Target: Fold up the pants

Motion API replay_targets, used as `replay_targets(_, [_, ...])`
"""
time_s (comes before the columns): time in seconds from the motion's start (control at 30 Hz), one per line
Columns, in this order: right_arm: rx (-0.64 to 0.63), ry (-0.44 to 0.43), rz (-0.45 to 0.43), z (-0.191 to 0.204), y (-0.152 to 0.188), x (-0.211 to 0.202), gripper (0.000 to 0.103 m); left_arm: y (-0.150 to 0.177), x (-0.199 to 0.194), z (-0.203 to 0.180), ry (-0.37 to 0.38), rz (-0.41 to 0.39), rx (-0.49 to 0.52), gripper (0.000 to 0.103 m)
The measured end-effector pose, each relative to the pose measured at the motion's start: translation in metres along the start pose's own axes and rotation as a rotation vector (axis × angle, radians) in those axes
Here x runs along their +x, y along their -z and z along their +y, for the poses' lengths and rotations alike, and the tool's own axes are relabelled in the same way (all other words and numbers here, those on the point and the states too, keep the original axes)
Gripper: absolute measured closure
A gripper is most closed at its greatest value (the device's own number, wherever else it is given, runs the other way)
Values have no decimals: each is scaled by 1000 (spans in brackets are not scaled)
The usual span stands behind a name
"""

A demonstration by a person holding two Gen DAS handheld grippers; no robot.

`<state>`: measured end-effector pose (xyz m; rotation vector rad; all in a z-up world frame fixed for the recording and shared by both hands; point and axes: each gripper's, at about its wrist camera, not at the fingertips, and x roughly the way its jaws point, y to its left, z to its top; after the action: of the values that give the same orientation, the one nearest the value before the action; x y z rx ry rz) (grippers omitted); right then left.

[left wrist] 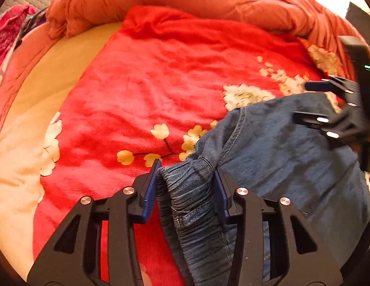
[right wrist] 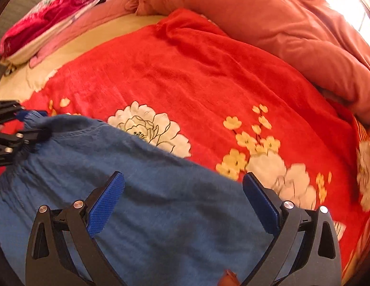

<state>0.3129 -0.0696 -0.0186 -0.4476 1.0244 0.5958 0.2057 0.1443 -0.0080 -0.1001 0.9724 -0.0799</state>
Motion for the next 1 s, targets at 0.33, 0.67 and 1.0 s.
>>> replay_targets(0.33, [-246,-137,20,25,-12,24,64,1,-34,-15,7,-106,46,72])
replay_targets(0.67, [-86,-185,-181,35,29,-64,95,12,-55,-16,-51,-158,64,72])
replay_targets(1.0, [-33,-223,-233,89,103,-154,95,73,-116,-38,-37,-259,111,72])
